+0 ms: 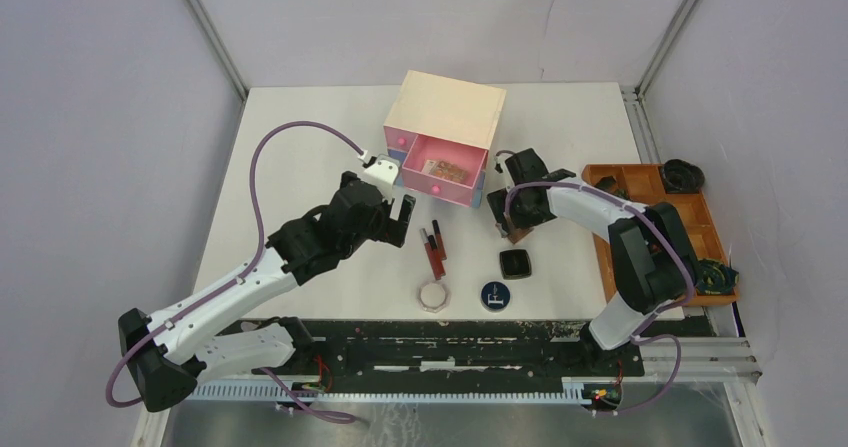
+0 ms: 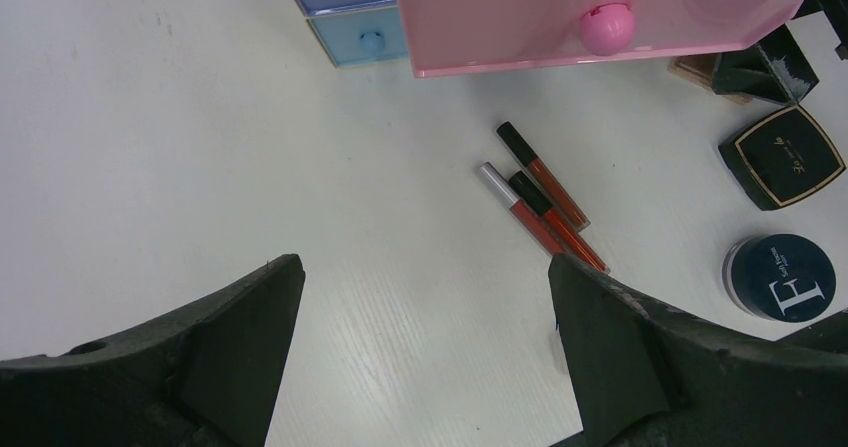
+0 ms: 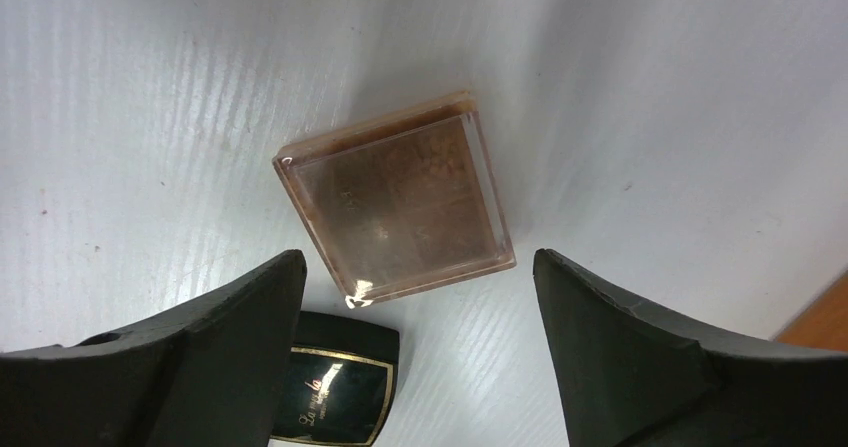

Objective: Organize the makeup
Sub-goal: Pick up the makeup from the center of the board.

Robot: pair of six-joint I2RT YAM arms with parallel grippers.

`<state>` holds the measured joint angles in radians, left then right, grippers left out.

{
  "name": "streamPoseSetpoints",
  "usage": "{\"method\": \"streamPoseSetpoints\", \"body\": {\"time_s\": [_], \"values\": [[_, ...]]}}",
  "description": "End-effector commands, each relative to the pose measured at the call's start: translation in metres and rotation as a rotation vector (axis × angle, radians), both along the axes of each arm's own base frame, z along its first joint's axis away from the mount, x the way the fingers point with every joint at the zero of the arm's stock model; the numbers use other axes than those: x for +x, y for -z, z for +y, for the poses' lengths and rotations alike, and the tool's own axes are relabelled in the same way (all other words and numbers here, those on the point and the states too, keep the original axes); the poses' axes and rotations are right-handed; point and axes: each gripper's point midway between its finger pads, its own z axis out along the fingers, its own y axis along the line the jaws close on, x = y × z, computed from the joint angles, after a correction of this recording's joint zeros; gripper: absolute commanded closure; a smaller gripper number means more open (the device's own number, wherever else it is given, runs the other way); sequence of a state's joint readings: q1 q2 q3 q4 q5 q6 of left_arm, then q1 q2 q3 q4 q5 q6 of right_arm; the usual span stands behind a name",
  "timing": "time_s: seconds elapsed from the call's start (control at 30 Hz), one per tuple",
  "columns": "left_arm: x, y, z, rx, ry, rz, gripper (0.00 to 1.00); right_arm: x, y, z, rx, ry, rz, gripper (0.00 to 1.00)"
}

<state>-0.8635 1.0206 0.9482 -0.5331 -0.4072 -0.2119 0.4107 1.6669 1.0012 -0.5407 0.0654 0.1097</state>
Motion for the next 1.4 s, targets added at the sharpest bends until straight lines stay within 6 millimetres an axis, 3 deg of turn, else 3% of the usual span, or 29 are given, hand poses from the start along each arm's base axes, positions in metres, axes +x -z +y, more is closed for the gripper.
{"method": "streamPoseSetpoints", "body": {"time_s": [0.0,0.13,0.53,0.8,1.0,1.07,1.2,1.37], "values": [[0.004,-0.010,-0.008,-0.064,0.000,-0.022,0.01,0.020,-0.027,0.004,0.011,-0.010,-0.115,0.07],[0.004,-0.012,-0.005,-0.063,-0.007,-0.027,0.01,0.024,-0.022,0.014,0.049,-0.045,-0.100,0.00],[0.005,-0.013,-0.003,-0.056,-0.018,-0.027,0.01,0.036,0.006,0.019,0.011,-0.094,-0.040,0.00],[0.008,-0.012,-0.006,-0.045,-0.016,-0.022,0.01,0.037,0.007,0.021,0.015,-0.095,-0.032,0.01],[0.008,-0.007,-0.006,-0.043,-0.017,-0.015,0.01,0.035,0.008,0.008,-0.043,-0.057,-0.034,0.25],[0.008,-0.007,-0.007,-0.043,-0.014,-0.013,0.01,0.034,0.008,0.008,-0.040,-0.050,-0.033,0.46],[0.008,-0.008,-0.007,-0.046,-0.016,-0.015,0.01,0.032,0.010,0.006,-0.047,-0.040,-0.026,0.75],[0.007,-0.007,-0.006,-0.042,-0.019,-0.014,0.01,0.035,0.001,0.001,-0.063,-0.015,-0.066,0.86]]}}
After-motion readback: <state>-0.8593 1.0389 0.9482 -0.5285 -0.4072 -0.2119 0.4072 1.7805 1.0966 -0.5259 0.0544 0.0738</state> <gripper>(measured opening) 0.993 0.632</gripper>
